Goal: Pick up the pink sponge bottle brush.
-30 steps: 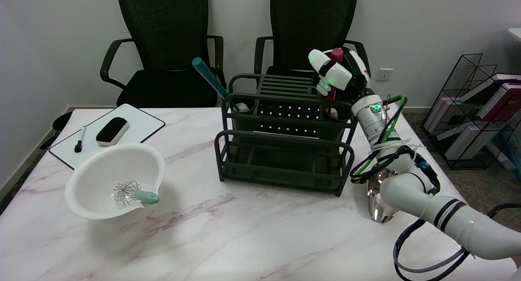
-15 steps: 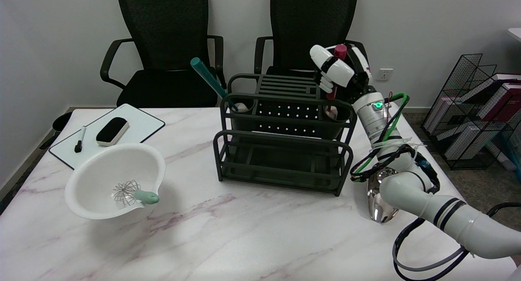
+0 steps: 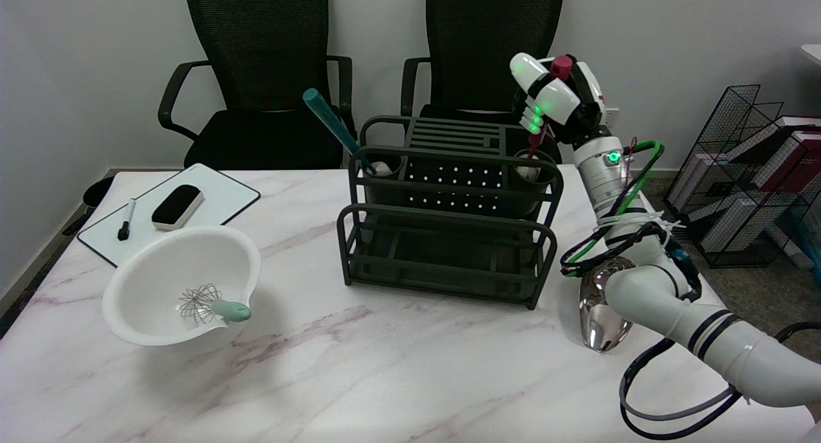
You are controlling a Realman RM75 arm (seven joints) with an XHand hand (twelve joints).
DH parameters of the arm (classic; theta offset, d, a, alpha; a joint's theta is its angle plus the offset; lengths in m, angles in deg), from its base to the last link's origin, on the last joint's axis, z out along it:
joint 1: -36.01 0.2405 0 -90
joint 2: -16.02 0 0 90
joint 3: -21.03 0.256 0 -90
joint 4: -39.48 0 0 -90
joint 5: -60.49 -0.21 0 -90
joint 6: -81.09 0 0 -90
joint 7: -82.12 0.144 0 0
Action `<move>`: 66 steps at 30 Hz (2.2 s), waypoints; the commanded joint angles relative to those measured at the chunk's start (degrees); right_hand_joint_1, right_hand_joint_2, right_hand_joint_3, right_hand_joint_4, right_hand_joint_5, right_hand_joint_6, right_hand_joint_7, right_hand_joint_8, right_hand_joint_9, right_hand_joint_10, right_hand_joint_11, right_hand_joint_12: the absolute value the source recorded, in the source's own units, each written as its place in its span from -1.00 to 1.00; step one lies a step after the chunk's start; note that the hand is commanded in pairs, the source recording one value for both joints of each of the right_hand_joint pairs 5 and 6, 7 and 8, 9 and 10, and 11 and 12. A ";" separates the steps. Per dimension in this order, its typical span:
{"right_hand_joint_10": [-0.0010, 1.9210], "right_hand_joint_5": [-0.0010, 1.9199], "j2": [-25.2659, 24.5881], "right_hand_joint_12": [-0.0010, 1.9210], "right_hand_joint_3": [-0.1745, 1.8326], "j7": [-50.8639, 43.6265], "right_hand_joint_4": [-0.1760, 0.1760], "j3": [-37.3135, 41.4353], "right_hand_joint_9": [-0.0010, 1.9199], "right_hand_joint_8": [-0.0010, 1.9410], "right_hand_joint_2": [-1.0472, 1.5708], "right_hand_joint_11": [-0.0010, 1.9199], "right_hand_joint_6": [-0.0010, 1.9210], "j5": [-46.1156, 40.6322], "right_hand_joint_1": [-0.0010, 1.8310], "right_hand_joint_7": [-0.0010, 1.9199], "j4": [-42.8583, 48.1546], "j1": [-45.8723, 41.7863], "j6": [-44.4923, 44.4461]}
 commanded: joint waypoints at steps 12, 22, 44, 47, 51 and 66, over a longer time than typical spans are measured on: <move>1.00 1.00 -0.16 1.00 -0.24 6.65 0.00 2.81 1.00 0.98 1.00 1.00 1.00 -2.43 -0.05 1.00 -3.26 -2.24 -1.77; 1.00 1.00 -0.16 1.00 -0.24 9.95 0.00 3.37 1.00 0.98 1.00 1.00 1.00 -1.96 -0.05 1.00 -2.55 -1.36 -1.82; 1.00 1.00 0.56 1.00 -0.25 9.72 0.00 6.08 1.00 0.98 1.00 1.00 1.00 -2.32 -0.05 1.00 7.20 -3.59 2.45; 1.00 1.00 0.56 1.00 -0.25 9.51 0.00 6.08 1.00 0.98 1.00 1.00 1.00 -2.44 -0.05 1.00 7.25 -3.55 2.81; 1.00 1.00 0.56 1.00 -0.25 9.79 0.00 6.20 1.00 0.98 1.00 1.00 1.00 -2.52 -0.05 1.00 6.69 -3.75 2.86; 1.00 1.00 0.40 1.00 -0.24 9.43 0.00 8.36 1.00 0.98 1.00 1.00 1.00 -2.52 -0.04 1.00 4.97 -4.75 2.82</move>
